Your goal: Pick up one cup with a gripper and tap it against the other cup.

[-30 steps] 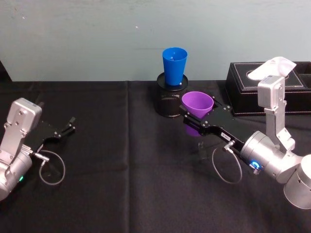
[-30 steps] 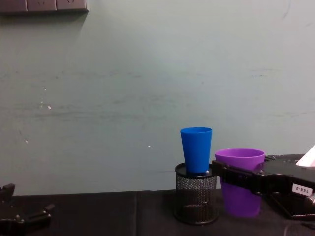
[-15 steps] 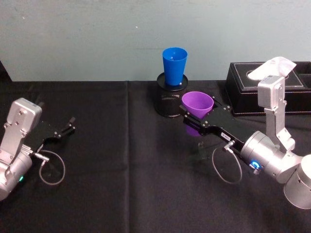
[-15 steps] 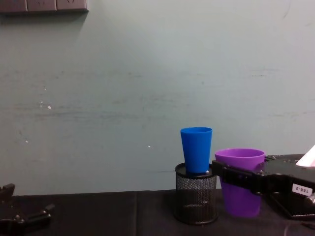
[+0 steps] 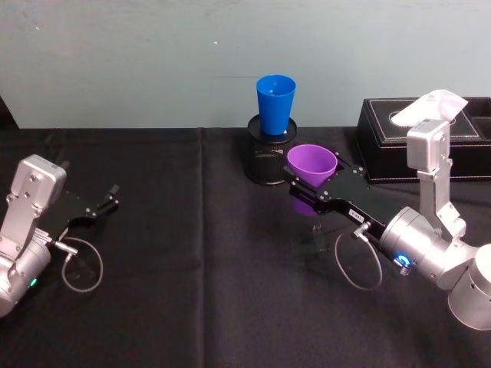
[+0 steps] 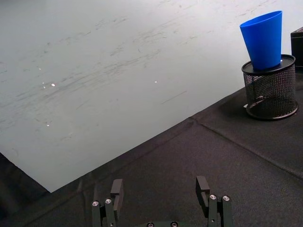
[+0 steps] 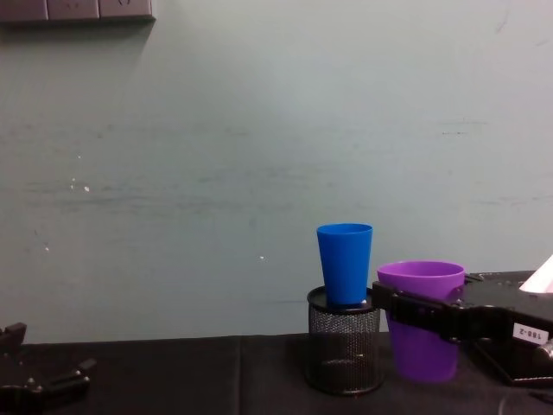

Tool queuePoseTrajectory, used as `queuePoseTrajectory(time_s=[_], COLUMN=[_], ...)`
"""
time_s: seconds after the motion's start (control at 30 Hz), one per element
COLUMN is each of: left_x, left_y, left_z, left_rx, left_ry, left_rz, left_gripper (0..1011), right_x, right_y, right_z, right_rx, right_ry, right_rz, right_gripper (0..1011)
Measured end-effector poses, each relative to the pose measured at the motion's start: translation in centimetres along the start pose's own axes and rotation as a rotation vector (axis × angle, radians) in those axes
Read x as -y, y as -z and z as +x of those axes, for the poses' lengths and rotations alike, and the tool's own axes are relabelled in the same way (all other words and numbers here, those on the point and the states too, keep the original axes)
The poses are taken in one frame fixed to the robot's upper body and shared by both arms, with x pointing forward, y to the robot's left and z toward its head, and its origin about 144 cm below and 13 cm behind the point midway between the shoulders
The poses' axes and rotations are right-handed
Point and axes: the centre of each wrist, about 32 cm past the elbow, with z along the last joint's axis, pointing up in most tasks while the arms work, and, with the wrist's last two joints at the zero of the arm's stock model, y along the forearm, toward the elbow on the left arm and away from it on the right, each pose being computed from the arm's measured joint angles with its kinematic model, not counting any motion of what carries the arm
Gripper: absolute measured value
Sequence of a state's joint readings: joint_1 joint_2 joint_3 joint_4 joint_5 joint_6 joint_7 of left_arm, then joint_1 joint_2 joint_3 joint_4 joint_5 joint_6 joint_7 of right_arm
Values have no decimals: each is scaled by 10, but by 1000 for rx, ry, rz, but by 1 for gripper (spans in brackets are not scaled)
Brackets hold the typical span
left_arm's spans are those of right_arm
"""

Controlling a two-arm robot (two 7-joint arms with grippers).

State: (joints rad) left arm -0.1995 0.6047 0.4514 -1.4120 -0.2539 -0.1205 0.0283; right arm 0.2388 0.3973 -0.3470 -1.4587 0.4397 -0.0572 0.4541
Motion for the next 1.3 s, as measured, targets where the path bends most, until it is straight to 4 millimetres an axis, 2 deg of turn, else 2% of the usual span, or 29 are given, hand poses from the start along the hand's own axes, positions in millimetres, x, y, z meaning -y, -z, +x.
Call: queuePoseTrajectory(time_s=[0.9, 1.03, 1.3], left_x=[0, 0, 0], left_y=[0, 0, 0], left_z=[0, 0, 0], left_rx=[0, 0, 0], left_ry=[0, 0, 0], left_rz=[0, 0, 0], left_gripper=[1000, 1000, 1000], right_x=[-1, -8, -40], right_y=[3, 7, 15], right_z=[0, 3, 7], right_rx=[-3, -22, -56], right_ry=[0, 3, 7], right_rz=[7, 30, 59], right_gripper=[743, 743, 743])
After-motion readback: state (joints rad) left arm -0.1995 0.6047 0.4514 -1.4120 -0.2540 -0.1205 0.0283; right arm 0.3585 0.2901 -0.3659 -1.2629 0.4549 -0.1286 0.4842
